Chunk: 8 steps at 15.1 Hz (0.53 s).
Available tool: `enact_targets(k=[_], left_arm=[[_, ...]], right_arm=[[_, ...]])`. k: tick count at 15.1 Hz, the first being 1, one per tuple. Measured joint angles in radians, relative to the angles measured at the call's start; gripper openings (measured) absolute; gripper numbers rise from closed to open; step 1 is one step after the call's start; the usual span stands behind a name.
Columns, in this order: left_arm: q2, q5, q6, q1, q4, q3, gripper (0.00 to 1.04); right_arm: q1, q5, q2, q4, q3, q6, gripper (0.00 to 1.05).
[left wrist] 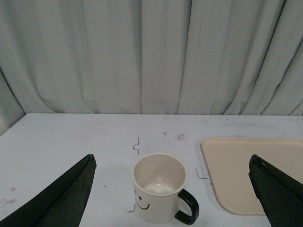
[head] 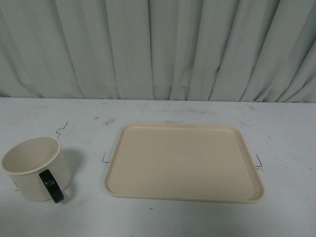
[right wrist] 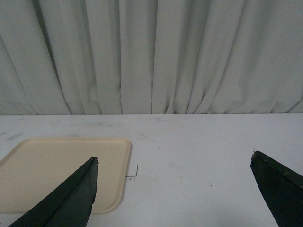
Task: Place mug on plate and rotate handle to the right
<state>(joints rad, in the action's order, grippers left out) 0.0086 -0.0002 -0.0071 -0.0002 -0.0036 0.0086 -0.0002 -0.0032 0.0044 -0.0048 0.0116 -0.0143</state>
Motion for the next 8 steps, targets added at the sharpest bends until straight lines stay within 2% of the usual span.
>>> enact_targets(k=[8], left_arm=[[0.0, 0.0, 0.0, 0.0, 0.0, 0.0, 0.98]], right_arm=[[0.0, 0.0, 0.0, 0.0, 0.0, 0.0, 0.98]])
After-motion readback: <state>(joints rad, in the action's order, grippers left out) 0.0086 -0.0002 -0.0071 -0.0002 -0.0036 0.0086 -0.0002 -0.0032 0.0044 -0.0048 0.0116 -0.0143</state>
